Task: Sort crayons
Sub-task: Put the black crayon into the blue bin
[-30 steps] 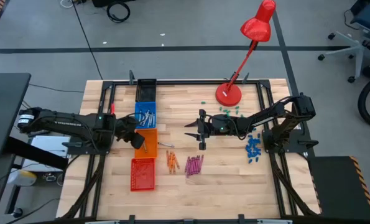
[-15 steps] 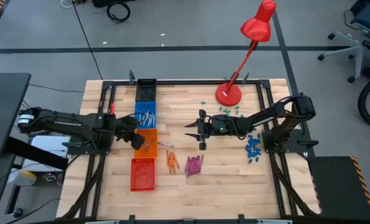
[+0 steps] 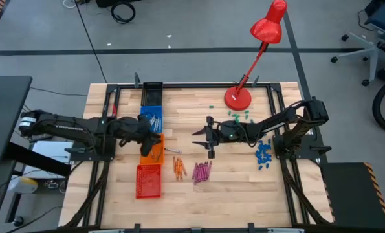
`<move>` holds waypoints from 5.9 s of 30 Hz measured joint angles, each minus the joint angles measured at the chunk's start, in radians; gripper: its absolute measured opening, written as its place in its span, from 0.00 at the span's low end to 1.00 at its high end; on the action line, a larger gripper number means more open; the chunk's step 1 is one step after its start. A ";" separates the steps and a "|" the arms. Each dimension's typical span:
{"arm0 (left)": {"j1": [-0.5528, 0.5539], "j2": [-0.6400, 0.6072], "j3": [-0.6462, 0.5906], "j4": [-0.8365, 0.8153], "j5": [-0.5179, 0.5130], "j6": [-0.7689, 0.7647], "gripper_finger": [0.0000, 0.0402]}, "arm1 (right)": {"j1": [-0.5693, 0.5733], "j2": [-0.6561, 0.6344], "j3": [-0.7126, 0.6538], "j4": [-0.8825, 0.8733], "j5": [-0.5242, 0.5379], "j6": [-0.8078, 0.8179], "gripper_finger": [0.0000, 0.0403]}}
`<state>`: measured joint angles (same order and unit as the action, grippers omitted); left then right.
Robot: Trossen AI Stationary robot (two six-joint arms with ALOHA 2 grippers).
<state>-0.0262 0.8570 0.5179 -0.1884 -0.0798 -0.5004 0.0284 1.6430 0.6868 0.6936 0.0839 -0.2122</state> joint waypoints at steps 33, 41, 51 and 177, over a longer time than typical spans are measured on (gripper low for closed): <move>-0.231 0.101 -0.004 0.077 -0.351 0.131 0.33 | 0.030 0.498 0.527 -0.476 0.053 0.085 0.39; -0.231 0.138 -0.002 0.107 -0.353 0.130 0.34 | 0.015 0.495 0.530 -0.523 0.004 0.119 0.31; -0.229 0.138 -0.002 0.103 -0.353 0.109 0.34 | 0.017 0.492 0.530 -0.547 0.015 0.108 0.05; -0.080 0.495 -0.001 0.890 -0.258 0.471 0.13 | 0.125 0.136 -0.026 0.435 0.336 -0.127 0.29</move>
<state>-0.1057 1.3519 0.5167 0.7013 -0.3380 -0.0298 0.1535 1.7790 0.6609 1.1288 0.4194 -0.3389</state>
